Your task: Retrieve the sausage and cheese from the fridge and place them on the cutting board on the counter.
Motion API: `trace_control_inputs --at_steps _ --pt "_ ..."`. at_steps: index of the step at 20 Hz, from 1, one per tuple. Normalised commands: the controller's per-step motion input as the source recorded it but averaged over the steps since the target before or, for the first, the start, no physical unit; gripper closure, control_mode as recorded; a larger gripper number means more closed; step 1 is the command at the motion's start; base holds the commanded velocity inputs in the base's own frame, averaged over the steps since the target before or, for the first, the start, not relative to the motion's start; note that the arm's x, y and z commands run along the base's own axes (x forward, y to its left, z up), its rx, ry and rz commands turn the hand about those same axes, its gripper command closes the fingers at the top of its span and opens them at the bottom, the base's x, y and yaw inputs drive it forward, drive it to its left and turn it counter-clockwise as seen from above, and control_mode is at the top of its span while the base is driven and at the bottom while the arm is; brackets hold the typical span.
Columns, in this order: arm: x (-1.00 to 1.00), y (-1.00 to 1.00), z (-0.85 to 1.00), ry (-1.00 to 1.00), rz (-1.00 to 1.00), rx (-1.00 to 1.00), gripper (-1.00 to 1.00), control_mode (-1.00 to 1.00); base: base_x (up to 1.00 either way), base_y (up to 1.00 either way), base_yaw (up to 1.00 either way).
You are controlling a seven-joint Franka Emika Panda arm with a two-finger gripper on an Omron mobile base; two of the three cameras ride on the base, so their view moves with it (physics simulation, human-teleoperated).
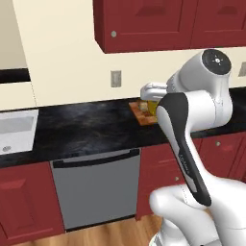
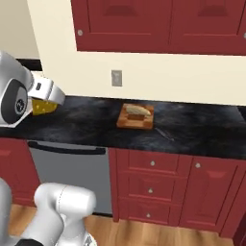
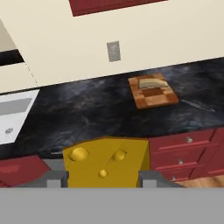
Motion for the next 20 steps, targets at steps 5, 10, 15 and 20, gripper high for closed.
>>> trace_control_inputs --at_steps 5,10,15,20 --pt "0.0 0.0 0.0 0.0 0.0 0.0 1.0 1.0 1.0 -0.53 0.15" --pt "0.0 0.0 0.0 0.0 0.0 0.0 1.0 1.0 0.97 -0.4 0.13" --pt "0.0 -0.02 -0.6 0.11 0.05 0.0 1.0 -1.0 0.18 -0.11 0.04" --pt "0.13 -0.01 -1.0 0.11 0.04 0.0 1.0 -1.0 0.0 0.0 0.0"
